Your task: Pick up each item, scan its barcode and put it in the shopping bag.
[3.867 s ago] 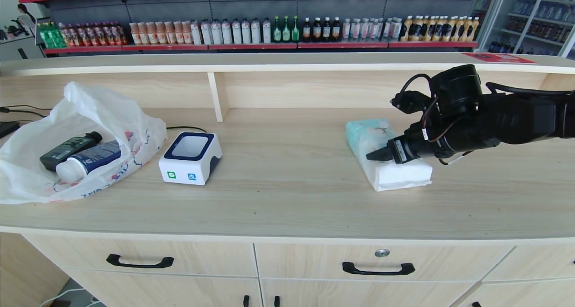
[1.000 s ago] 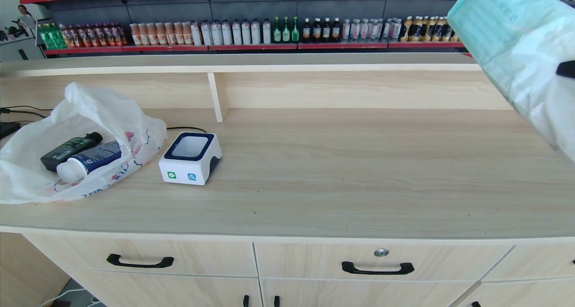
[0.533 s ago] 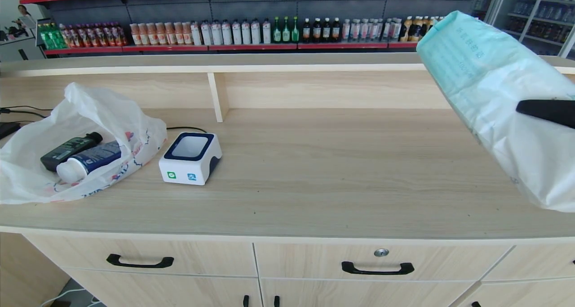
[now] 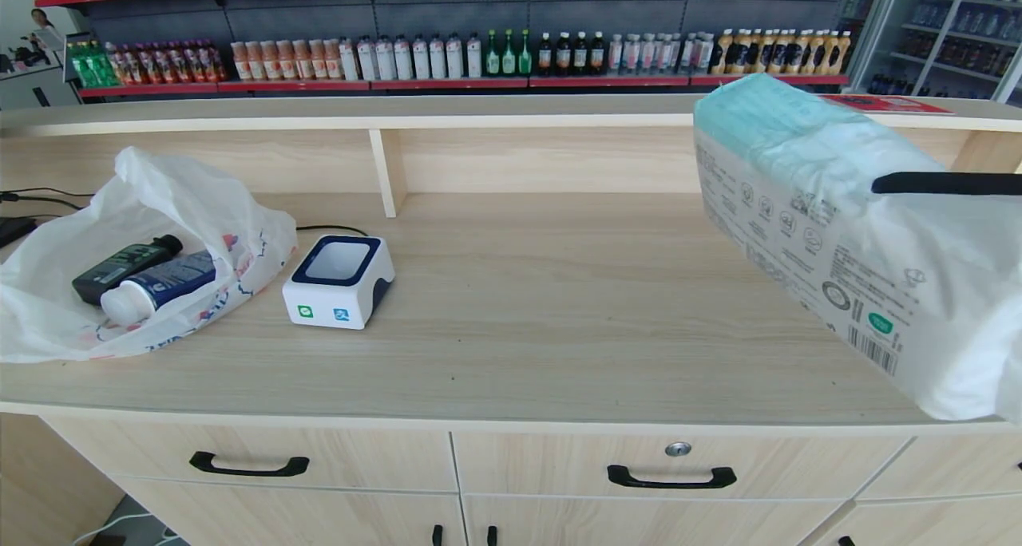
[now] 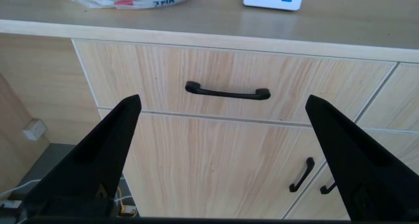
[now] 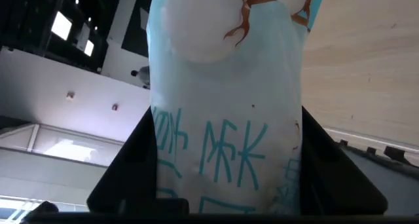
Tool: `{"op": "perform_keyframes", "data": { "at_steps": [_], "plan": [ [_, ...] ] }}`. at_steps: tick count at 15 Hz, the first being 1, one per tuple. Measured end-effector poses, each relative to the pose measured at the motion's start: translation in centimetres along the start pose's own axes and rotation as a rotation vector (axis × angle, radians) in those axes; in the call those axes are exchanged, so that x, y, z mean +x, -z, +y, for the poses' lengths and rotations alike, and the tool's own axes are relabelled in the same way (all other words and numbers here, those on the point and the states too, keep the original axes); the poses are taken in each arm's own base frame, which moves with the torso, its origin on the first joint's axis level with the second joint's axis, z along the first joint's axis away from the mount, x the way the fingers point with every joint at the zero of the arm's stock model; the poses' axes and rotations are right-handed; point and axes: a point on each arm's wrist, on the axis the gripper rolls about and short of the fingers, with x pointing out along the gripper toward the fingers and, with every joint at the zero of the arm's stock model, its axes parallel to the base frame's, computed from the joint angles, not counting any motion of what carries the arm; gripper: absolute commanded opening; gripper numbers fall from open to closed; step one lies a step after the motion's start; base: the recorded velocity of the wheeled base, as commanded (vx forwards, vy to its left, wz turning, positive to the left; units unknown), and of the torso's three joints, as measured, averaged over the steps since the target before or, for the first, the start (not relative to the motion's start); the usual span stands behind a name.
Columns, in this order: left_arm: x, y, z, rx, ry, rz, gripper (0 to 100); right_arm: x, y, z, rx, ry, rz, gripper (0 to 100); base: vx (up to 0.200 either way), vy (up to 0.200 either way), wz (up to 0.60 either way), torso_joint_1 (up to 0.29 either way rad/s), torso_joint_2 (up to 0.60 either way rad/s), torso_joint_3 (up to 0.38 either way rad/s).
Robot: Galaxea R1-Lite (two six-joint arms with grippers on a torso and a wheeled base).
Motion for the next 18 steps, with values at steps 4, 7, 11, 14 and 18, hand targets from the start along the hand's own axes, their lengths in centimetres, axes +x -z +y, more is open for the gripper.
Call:
{"op": "perform_keyframes", "data": {
  "at_steps": [4,7,11,14,18],
  "plan": [
    [0.0,0.0,0.0,0.000,0.000,0.000,100,1.7,-0.7,-0.9,0.419,-0.038,0.053,0,0.000,0.000,0.00,0.000,0.00,0.000],
    [0.0,0.0,0.0,0.000,0.000,0.000,100,2.2,-1.1,-0.7,0.677,-0.097,0.146,0,0.000,0.000,0.00,0.000,0.00,0.000],
    [0.0,0.0,0.0,0.000,0.000,0.000,100,2.9,-1.1,-0.6,0.916,-0.140,0.281,0,0.000,0.000,0.00,0.000,0.00,0.000],
    [0.0,0.0,0.0,0.000,0.000,0.000,100,4.2,-0.8,-1.2,1.025,-0.194,0.342,0,0.000,0.000,0.00,0.000,0.00,0.000],
    [0.0,0.0,0.0,0.000,0.000,0.000,100,6.0,0.3,-1.3,1.153,-0.206,0.454,0,0.000,0.000,0.00,0.000,0.00,0.000]
  ]
}}
